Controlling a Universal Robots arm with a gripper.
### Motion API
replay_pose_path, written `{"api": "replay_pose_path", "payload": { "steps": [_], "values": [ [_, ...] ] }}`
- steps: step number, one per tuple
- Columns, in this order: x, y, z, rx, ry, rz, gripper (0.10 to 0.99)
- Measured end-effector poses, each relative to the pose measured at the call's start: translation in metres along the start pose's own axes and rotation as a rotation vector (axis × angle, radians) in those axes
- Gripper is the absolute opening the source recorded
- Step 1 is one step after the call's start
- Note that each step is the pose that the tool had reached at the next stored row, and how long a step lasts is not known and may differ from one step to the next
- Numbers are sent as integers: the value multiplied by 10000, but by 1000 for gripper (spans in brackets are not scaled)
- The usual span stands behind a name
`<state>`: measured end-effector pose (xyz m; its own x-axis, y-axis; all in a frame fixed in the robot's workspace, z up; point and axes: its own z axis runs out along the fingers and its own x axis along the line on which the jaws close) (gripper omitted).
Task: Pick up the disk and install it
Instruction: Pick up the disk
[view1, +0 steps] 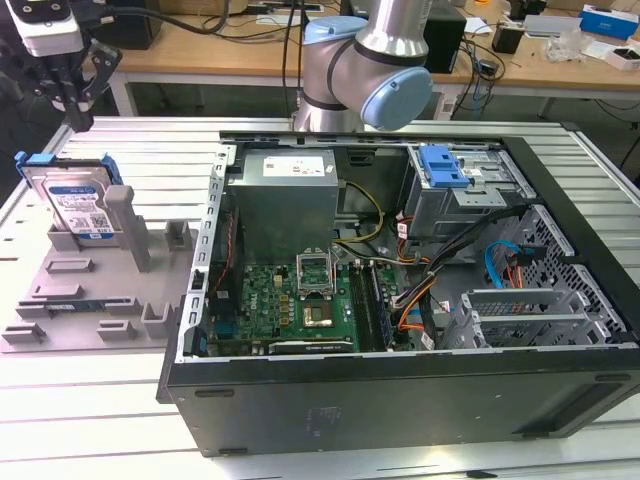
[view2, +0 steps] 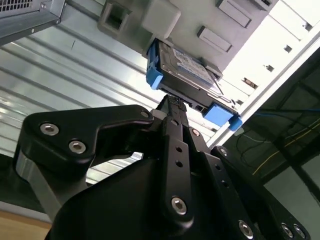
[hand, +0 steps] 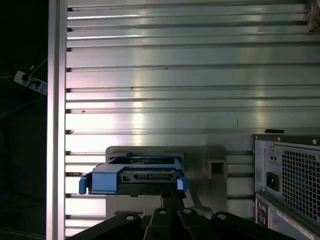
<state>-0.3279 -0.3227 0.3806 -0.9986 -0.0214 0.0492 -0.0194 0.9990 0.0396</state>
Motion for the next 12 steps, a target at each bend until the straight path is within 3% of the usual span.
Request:
{"api": "replay_pose_path", "payload": {
  "steps": [3, 12],
  "values": [
    [0, 0, 7, 46, -9, -881, 106],
    [-1, -1, 23, 124, -46, -2520, 106]
  ]
}}
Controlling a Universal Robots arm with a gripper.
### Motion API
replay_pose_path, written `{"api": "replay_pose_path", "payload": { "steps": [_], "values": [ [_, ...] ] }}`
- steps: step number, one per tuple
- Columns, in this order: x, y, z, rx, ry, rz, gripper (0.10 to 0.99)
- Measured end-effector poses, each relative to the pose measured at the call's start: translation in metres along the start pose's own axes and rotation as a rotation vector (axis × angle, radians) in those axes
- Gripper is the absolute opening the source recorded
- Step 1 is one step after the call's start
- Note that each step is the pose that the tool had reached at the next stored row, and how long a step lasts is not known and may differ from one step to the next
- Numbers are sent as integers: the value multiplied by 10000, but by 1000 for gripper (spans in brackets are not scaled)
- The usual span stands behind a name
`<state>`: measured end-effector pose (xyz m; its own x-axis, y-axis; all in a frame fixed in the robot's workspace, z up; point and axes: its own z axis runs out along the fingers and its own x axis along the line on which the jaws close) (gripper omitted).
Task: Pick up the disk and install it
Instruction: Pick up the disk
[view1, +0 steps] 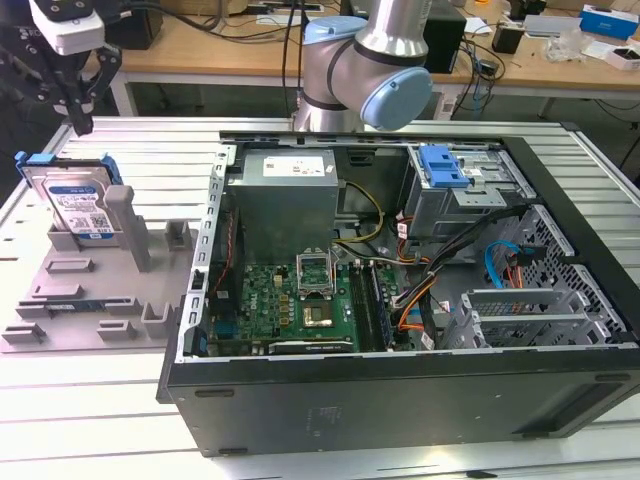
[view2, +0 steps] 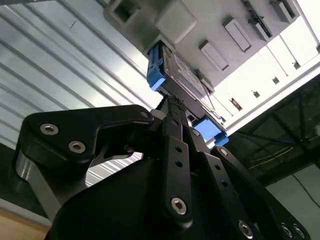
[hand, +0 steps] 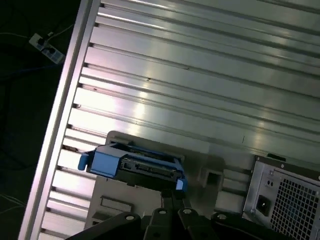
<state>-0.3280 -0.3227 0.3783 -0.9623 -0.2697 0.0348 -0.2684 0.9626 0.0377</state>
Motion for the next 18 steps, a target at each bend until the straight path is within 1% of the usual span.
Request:
{"api": "replay_pose_path", "payload": {
  "steps": [2, 5, 6, 9, 11, 18],
  "values": [
    [0, 0, 1, 13, 12, -388, 106],
    [0, 0, 3, 56, 56, -1579, 106],
    [0, 0, 4, 66, 66, -1853, 106],
    [0, 0, 5, 87, 87, -2454, 106],
    [0, 0, 7, 110, 106, -3075, 106],
    [0, 0, 10, 157, 148, -4359, 106]
  ]
}}
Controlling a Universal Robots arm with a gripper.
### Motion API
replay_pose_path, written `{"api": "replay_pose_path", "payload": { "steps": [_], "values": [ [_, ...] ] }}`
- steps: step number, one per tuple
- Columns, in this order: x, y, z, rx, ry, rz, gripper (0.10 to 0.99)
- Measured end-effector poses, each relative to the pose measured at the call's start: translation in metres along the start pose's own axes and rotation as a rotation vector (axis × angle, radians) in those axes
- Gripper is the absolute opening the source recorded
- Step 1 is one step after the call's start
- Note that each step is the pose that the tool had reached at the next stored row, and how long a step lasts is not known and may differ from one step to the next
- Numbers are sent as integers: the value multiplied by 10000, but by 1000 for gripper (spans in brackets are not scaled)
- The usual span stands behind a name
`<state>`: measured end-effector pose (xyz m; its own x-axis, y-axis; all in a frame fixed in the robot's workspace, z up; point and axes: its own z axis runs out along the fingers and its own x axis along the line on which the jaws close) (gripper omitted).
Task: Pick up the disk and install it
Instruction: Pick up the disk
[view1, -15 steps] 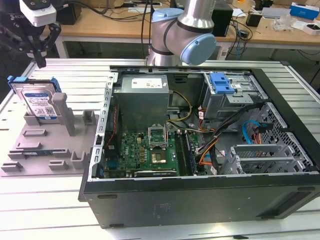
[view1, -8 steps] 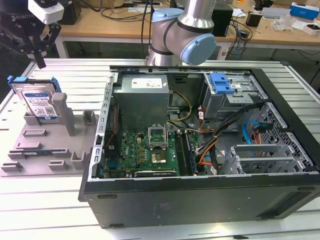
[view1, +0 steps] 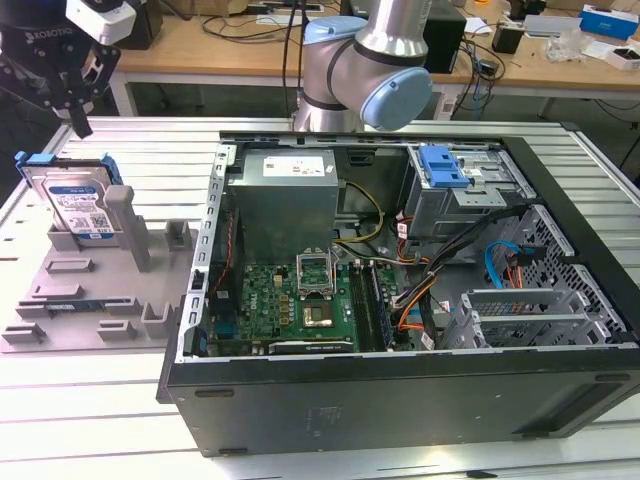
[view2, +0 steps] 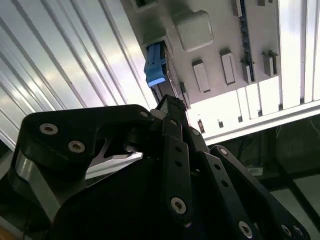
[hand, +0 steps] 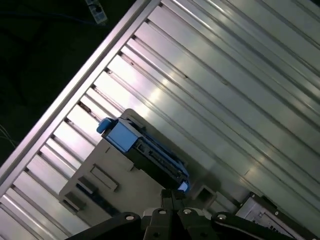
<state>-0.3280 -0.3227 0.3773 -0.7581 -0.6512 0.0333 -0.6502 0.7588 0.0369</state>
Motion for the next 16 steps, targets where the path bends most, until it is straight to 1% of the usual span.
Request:
{"api": "replay_pose_path", "payload": {
  "steps": [9, 10, 14, 15, 16],
  "values": [
    [0, 0, 5, 67, 65, -1883, 106],
    [0, 0, 6, 77, 76, -2194, 106],
    [0, 0, 9, 106, 107, -3054, 106],
    [0, 0, 11, 118, 120, -3413, 106],
    [0, -1, 12, 125, 126, -3599, 106]
  ]
}}
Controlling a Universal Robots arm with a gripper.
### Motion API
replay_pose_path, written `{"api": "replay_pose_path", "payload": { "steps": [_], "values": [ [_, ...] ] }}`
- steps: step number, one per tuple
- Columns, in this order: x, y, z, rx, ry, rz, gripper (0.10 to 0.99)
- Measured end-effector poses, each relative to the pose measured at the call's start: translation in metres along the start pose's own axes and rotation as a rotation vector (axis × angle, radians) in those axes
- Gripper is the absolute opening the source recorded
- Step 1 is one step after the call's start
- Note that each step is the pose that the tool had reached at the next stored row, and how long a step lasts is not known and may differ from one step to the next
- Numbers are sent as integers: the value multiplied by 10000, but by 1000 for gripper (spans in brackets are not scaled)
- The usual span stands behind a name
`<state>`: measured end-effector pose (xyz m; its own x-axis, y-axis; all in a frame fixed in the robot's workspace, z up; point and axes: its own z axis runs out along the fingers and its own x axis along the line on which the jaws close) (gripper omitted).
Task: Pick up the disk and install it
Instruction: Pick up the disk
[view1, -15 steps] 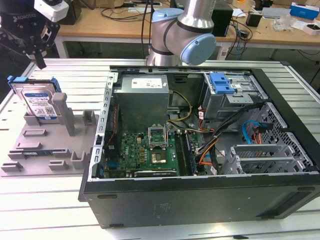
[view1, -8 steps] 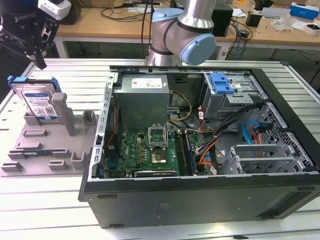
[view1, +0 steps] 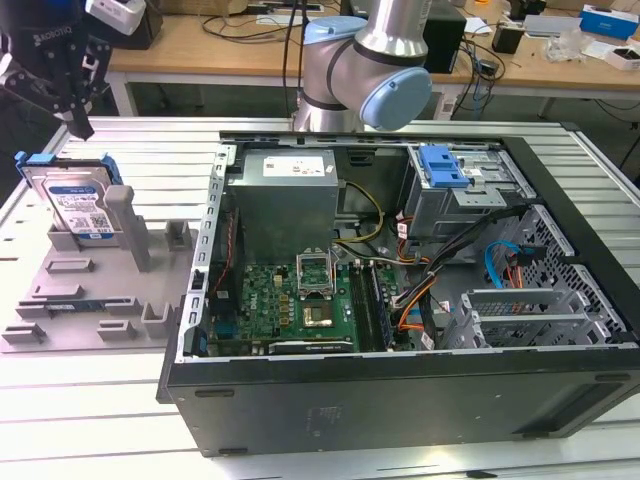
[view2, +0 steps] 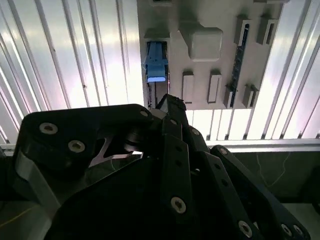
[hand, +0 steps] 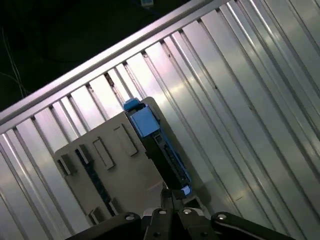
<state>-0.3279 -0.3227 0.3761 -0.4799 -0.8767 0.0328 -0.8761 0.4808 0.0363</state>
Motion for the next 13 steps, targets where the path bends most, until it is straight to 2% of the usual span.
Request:
{"api": "replay_pose_path", "payload": {
  "steps": [2, 4, 5, 8, 10, 11, 13],
  "values": [
    [0, 0, 3, 18, 17, -496, 114],
    [0, 0, 7, 35, 34, -970, 235],
    [0, 0, 8, 40, 41, -1142, 235],
    [0, -1, 12, 59, 61, -1712, 416],
    [-1, -1, 17, 76, 76, -2162, 416],
    [-1, -1, 19, 83, 83, -2362, 482],
    [-1, 0, 23, 106, 92, -2706, 482]
  ]
}}
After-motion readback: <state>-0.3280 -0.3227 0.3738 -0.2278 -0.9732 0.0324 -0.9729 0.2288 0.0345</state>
